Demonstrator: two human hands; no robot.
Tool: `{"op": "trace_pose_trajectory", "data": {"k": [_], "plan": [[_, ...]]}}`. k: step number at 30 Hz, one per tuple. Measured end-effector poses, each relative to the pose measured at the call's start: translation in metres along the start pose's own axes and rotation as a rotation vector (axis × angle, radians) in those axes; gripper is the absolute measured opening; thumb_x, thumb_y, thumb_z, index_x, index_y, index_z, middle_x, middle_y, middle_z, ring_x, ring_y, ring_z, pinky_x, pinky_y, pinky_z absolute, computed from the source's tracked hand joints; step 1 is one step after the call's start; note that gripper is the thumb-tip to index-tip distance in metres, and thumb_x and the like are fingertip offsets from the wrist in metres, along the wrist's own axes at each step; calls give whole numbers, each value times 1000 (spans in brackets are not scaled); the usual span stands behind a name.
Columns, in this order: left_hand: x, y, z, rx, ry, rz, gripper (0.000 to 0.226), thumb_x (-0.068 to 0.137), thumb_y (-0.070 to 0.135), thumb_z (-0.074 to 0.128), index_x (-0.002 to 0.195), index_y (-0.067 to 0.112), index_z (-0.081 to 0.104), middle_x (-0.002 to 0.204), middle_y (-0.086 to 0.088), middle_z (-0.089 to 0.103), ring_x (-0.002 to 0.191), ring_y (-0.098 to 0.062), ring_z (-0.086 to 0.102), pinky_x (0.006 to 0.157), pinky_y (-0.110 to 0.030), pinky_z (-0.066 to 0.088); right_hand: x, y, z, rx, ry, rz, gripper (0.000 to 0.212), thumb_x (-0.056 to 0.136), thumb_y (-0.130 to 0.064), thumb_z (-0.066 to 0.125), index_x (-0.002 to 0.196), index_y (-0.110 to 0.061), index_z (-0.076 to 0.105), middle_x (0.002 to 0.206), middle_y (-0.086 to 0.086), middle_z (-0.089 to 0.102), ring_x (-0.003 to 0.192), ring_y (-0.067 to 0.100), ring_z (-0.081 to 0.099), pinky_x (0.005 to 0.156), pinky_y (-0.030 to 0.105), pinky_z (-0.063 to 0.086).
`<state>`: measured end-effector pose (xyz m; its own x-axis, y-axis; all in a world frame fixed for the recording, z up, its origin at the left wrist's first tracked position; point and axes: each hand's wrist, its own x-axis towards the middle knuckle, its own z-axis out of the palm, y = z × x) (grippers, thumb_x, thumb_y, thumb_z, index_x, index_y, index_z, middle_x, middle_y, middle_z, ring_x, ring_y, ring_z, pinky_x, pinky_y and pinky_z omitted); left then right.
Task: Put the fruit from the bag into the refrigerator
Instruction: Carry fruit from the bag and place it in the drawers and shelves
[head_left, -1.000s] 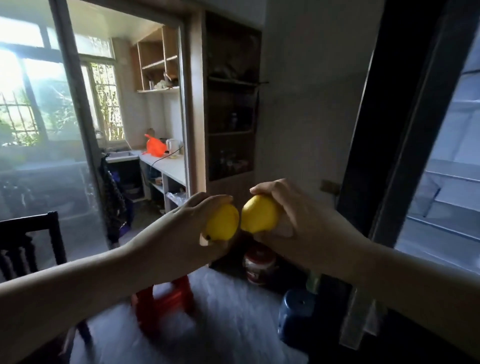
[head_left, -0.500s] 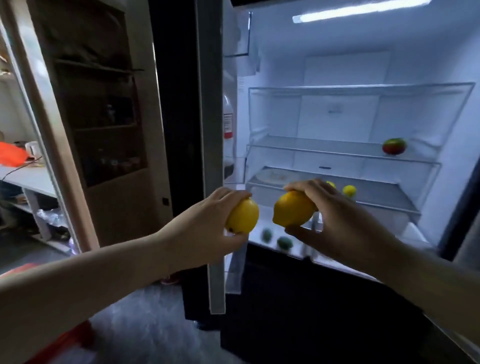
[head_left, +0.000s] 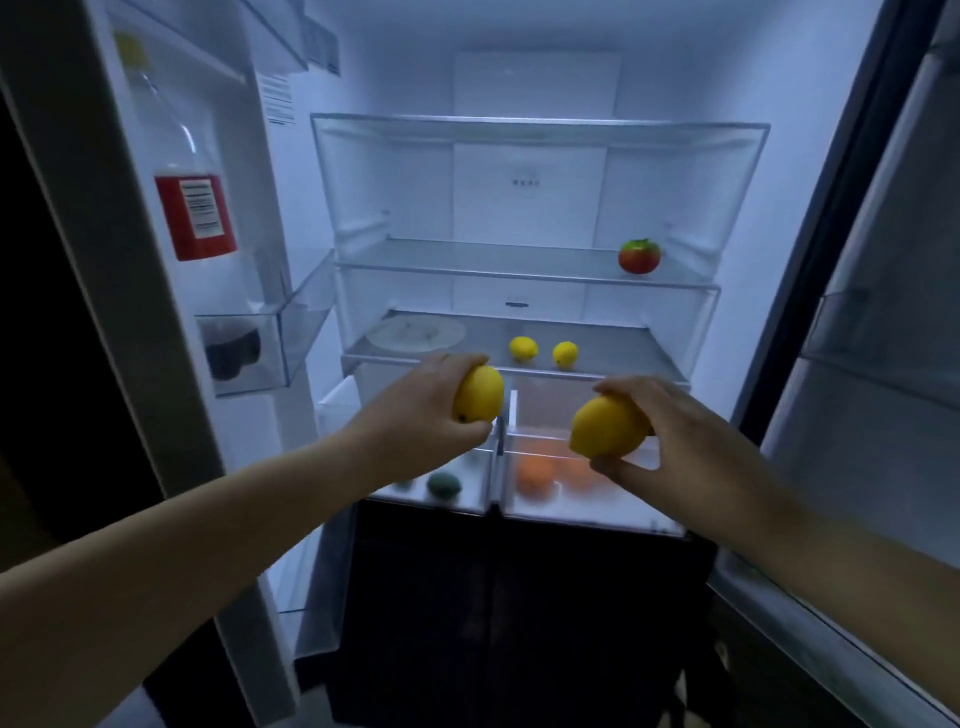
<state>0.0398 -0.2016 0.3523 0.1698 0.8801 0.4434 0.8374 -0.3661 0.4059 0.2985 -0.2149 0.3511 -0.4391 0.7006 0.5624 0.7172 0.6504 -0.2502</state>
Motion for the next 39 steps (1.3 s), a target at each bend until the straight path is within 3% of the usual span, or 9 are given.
{"op": "trace_pose_trajectory", "data": {"k": [6,12,15,21,30,39], "plan": [[99,-49,55,-115,-5,-110,61,77,22,68,134,15,44,125,-12,48,115,-27,48,90,-27,35,75,50,37,-19,-8,-7,57,74,-30,77,124,-16,51,116,-1,56,101,17,55,83,33,48],[163,-82,83,-158,23,-128,64,79,21,68,137,15,41,130,-12,45,119,-26,45,91,-24,33,127,102,90,109,69,131,54,77,-26,76,124,-17,51,113,-10,48,103,4,48,86,19,39],[186,-92,98,-194,49,-183,64,79,23,67,138,17,40,130,-12,43,117,-27,46,88,-26,35,137,132,120,89,77,188,53,77,-24,75,123,-16,51,112,-4,51,100,7,46,81,16,33],[217,-97,128,-223,-1,-203,67,79,22,65,139,18,37,133,-11,42,116,-27,47,87,-28,38,157,190,146,34,73,336,53,75,-24,74,122,-15,50,116,5,53,109,24,51,84,29,38],[267,-123,167,-137,-44,-311,74,80,24,63,144,15,27,144,-10,35,124,-28,44,92,-34,40,192,264,171,38,24,445,55,79,-30,70,127,-19,46,122,5,49,109,25,50,84,34,42],[315,-155,210,-73,-46,-438,50,81,18,61,127,7,43,127,-15,45,107,-33,52,75,-33,40,224,332,199,-6,-61,461,55,79,-28,71,126,-12,46,118,12,50,107,31,50,85,36,41]]}}
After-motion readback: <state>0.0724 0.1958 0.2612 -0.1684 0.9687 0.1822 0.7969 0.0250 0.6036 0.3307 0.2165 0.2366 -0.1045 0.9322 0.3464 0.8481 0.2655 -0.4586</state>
